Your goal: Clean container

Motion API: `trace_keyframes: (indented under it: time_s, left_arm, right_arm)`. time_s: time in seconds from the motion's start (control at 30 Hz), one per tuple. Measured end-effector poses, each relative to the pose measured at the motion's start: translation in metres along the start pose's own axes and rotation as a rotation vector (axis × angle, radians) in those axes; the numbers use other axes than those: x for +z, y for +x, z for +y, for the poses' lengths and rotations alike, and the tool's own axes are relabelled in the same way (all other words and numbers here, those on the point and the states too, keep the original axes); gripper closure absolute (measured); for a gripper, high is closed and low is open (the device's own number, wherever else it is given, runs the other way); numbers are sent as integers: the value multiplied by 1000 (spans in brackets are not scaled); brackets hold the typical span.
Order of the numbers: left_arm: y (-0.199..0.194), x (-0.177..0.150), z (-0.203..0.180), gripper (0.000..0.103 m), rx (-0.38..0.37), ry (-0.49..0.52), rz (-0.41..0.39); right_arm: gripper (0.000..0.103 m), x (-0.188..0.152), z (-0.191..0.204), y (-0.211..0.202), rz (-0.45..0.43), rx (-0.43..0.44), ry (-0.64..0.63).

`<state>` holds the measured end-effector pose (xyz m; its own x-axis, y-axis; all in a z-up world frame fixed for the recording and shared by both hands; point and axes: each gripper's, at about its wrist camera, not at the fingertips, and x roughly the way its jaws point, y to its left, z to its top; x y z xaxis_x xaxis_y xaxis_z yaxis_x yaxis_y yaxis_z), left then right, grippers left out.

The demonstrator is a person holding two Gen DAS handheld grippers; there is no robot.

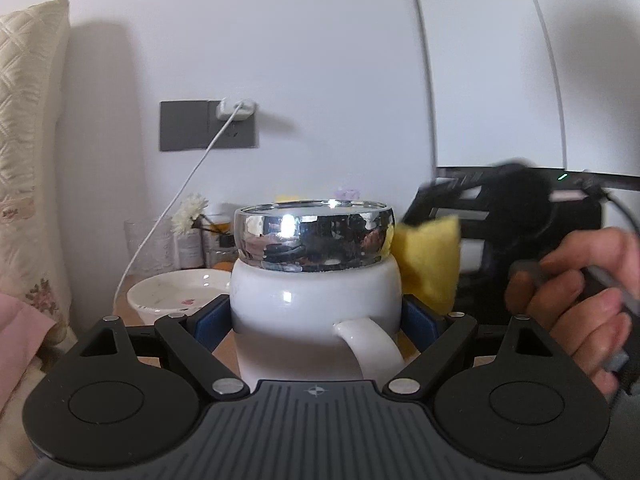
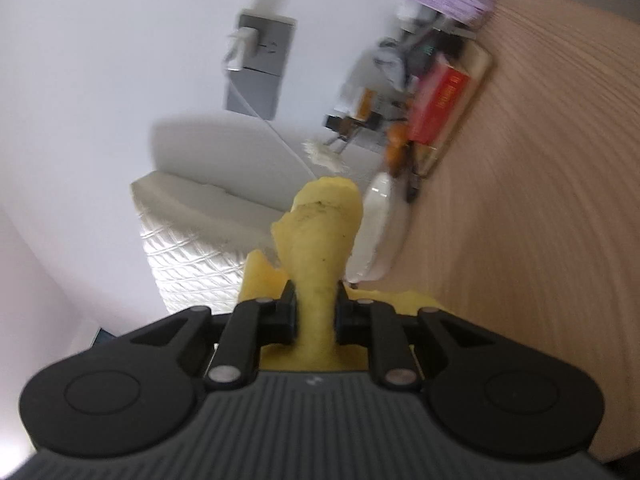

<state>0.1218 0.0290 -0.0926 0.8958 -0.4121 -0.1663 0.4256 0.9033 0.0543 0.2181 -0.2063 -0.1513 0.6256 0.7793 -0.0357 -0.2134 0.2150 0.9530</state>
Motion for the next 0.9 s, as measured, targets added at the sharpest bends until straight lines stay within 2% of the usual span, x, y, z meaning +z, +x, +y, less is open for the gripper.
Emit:
trace_keyframes:
  time_s: [0.07, 0.13, 0.23, 0.3, 0.43, 0.57, 0.63, 0.8, 0.9]
  left_arm:
    - [0, -3, 6, 13, -35, 1, -14]
    - [0, -6, 15, 13, -72, -3, -28]
    - [3, -6, 23, 13, -116, 5, -28]
    - [5, -5, 26, 13, -136, 14, -23]
    - [7, -4, 34, 13, -189, 22, -15]
    - [9, -5, 41, 13, -232, 24, -11]
    - [8, -7, 39, 13, -225, 27, -16]
    - [4, -9, 31, 10, -166, 32, -27]
    - [2, -13, 18, 10, -103, 82, -15]
  right_arm:
    - [85, 2, -9, 5, 40, -37, 15]
    - [85, 7, -7, 9, 68, -11, 14]
    - [85, 15, 8, 14, 107, 70, -27]
    - [84, 18, 12, 18, 127, 65, -64]
    - [84, 27, -3, 24, 197, 69, -13]
    - [84, 38, 9, 32, 261, 65, -78]
    - [84, 38, 16, 33, 264, 93, -106]
    - [84, 33, -2, 37, 268, 19, -89]
    - [84, 33, -5, 36, 262, 30, -74]
